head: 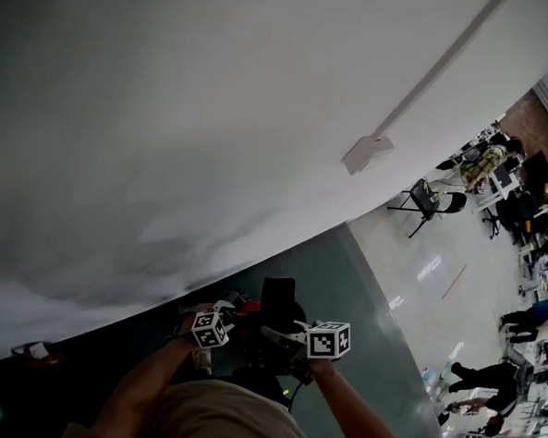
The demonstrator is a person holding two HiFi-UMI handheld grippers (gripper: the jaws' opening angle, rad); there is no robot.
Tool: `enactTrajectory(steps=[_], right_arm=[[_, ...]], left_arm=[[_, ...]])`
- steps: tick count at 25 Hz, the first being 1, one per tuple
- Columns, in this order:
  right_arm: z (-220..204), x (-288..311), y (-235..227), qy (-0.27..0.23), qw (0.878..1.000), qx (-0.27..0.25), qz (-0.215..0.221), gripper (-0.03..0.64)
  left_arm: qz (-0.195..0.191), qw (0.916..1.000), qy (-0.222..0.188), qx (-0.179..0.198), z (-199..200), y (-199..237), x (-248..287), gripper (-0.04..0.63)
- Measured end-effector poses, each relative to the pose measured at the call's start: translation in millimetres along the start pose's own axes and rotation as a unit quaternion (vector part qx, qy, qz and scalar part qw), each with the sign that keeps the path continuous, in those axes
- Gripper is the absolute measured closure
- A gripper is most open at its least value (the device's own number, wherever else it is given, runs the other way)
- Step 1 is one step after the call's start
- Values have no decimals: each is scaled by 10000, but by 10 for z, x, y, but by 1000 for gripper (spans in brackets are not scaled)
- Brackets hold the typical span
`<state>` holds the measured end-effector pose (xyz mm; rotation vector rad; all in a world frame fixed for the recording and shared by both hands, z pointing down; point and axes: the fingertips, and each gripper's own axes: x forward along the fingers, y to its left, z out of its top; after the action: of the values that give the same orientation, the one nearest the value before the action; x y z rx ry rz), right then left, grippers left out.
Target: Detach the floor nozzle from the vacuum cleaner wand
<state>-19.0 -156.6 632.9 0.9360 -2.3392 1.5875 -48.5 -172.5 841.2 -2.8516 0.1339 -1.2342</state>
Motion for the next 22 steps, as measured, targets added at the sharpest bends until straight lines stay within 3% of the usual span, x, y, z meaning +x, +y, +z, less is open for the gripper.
enactTrajectory(steps=[2,4,6,7,8,11,12,13,15,16,17,19,22], right_arm=[[0,-9,10,-50,9998,-114,-137,391],[46,-23,64,95,9926,-921,-787,391],[50,-2,188,381,9679,-2057,-1394,390],[36,4,226,465,9588,-2367,-1502,390],[35,-15,212,455,9599,-2351,-1460,390],[136,-178,-14,104,9857,-1320,-1045,390],[156,-215,-42,58,9859,-1261,-1097,390],[152,-228,-15,102,9800,-1511,-1290,391],[95,-202,174,361,9519,-2553,-1655,390],[95,-202,282,394,9441,-2864,-1587,390],[173,-247,351,218,9519,-2747,-1342,390],[572,-503,271,-576,9774,-1790,-963,391],[1089,-1019,-51,-1379,9769,-1047,-1255,390]], left_arm=[[-74,9999,-49,62,4,-8,1,440],[-64,9999,-108,-74,11,6,19,440],[-38,9994,-192,-280,23,22,28,439],[-40,9992,-230,-325,30,22,24,439],[-55,9991,-259,-321,37,17,18,439],[-134,9994,-267,-175,79,3,39,439],[-152,9995,-256,-144,101,2,60,440],[-162,9995,-245,-132,123,1,82,440],[-127,9996,-216,-154,150,18,118,439],[-65,9996,-192,-196,141,51,125,439],[17,9995,-173,-270,106,111,116,440],[150,9988,-164,-443,-29,269,38,440],[207,9980,-78,-595,-244,408,-137,440]])
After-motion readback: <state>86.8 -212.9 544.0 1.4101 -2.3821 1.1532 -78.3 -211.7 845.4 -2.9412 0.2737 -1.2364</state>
